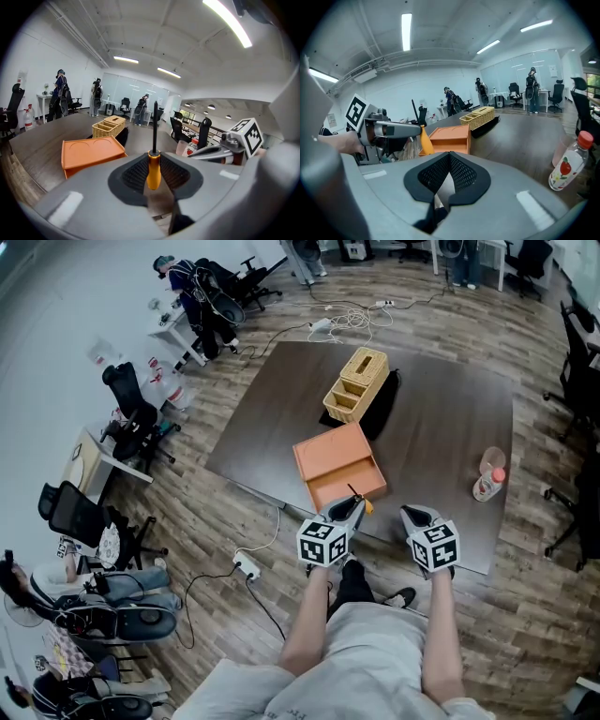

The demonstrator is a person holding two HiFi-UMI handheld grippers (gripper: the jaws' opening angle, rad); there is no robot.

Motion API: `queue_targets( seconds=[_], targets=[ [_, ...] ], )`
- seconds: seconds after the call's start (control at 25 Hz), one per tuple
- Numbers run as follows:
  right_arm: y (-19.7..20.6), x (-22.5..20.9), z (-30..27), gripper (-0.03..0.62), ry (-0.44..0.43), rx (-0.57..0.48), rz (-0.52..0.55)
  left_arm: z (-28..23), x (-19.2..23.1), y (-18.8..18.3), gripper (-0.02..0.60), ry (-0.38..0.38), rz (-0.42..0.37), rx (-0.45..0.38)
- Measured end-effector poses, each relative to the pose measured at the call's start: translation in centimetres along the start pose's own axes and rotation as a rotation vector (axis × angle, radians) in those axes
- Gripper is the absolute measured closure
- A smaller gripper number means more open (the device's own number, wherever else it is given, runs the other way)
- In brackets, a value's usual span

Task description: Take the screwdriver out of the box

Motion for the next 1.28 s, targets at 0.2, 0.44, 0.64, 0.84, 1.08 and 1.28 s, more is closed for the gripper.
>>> queue_targets(
  seconds=[0.2, 0.44, 0.64, 0.84, 1.08, 1.28],
  targets=[
    [-0.2, 0.0, -0.1, 0.597, -0.002, -0.005, 0.0, 0.0, 0.3, -0.2, 0.449, -0.002, -0.009, -0.005],
    [-0.6, 0.1, -0.1, 0.596, -0.007, -0.001, 0.006, 0.1, 0.3, -0.6, 0.449, 0.004, -0.021, 0.006],
    [-0.5, -0.2, -0.1, 0.597, -0.006, -0.004, -0.001, -0.2, 0.1, -0.8, 0.449, 0.023, -0.001, -0.004],
    [-0.5, -0.6, 0.0, 0.597, -0.005, -0.003, -0.004, -0.6, -0.1, -0.8, 0.449, 0.026, 0.003, -0.006],
    [-0.6, -1.4, 0.3, 0.596, -0.003, -0.007, -0.013, -1.0, -0.5, -0.9, 0.449, 0.029, 0.001, -0.006],
    [-0.6, -1.4, 0.3, 0.597, -0.003, -0.009, -0.013, -1.2, -0.6, -0.7, 0.449, 0.036, -0.002, 0.008]
  ],
)
Point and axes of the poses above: the fingertips, and each gripper's own axes: z backward along the fingers, x to its left, y out of its underside, the point moved 5 cm from there along z, backward along the fingers, and after that the axes turned 2 degrees about -y, right-handed, at the moved point
